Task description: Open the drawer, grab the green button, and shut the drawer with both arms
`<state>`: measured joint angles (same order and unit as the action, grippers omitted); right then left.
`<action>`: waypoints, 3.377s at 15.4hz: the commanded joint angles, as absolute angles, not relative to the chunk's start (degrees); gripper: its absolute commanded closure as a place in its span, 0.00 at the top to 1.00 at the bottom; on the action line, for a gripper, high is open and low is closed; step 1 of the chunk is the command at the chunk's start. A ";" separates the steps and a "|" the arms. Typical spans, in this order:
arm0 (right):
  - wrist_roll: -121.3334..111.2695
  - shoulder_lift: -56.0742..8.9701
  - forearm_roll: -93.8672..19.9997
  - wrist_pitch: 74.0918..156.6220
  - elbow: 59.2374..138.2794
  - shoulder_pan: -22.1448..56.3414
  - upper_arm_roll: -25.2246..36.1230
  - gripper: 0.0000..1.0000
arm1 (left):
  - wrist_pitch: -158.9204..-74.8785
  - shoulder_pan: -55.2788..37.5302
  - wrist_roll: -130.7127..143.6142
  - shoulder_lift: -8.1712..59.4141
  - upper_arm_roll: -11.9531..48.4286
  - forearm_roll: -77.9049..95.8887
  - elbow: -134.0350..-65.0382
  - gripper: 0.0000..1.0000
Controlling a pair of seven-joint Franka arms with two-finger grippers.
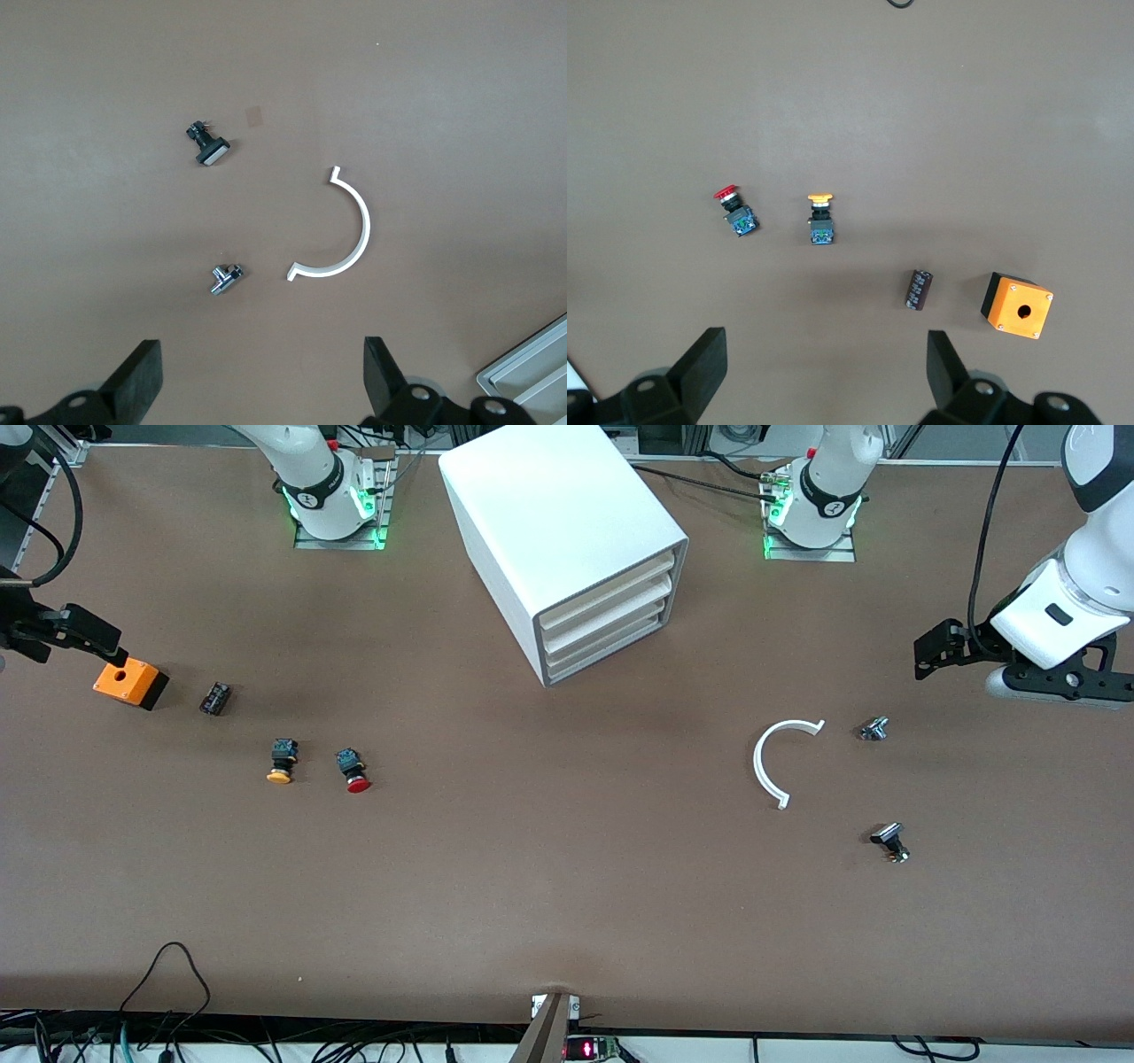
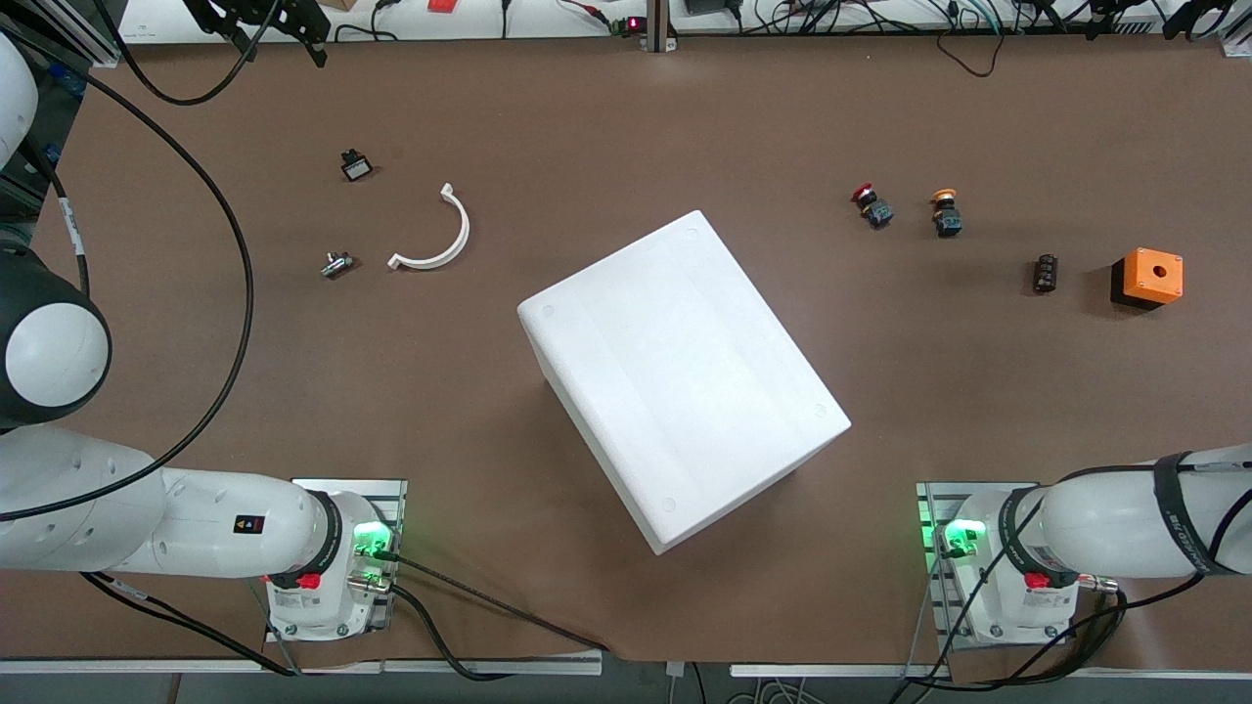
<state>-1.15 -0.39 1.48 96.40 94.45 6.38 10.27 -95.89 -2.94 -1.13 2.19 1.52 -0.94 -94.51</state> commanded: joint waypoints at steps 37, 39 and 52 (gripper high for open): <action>-1.67 -6.84 3.77 95.54 94.05 11.94 9.76 1.00 | -117.66 -4.31 -16.94 20.48 21.87 44.63 -124.70 1.00; -1.23 -9.04 4.14 95.71 92.29 12.74 9.84 1.00 | -120.92 -4.39 -18.80 20.65 24.16 45.70 -126.99 0.99; -1.14 -14.32 -0.53 97.12 92.46 13.54 9.84 1.00 | -127.97 -7.12 -18.98 23.64 28.39 48.96 -130.87 0.49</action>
<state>-1.20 -13.48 0.30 98.14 93.71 13.17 9.73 -126.39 -6.28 -17.20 23.39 26.98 47.20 -129.50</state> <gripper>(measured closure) 0.000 0.260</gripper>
